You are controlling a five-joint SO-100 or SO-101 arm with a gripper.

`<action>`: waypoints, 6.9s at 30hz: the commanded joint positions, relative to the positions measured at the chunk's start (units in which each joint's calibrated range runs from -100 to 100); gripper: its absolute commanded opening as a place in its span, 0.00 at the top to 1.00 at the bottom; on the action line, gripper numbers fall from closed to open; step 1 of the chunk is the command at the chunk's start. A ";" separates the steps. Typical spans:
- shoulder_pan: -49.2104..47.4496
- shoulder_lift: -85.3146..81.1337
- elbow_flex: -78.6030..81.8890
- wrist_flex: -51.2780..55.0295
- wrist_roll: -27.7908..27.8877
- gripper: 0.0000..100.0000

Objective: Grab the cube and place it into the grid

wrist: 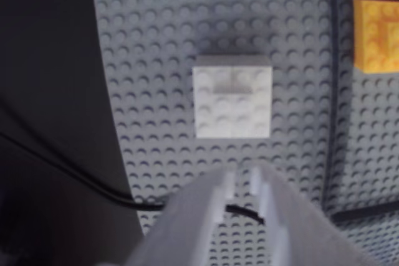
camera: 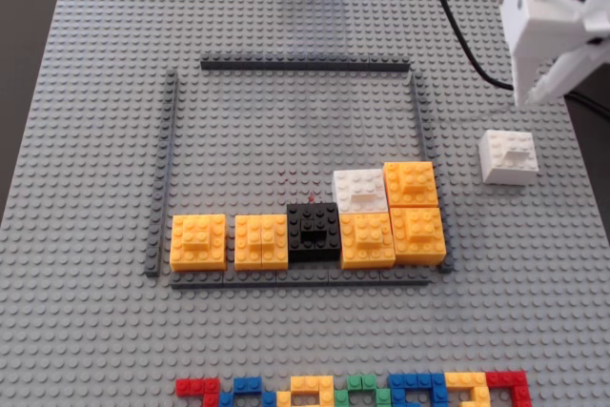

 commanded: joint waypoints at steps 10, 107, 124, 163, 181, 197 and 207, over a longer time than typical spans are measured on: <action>1.62 0.67 -2.75 -0.37 1.07 0.72; 0.81 1.53 -2.02 -3.00 0.15 0.70; 1.33 1.87 0.24 -4.62 0.05 0.72; 2.21 2.99 2.96 -5.45 0.39 0.89; 2.58 2.13 2.06 -4.03 1.37 0.97; 2.28 -13.61 -1.57 1.54 3.32 0.98; 6.19 -29.17 6.13 2.47 8.25 0.98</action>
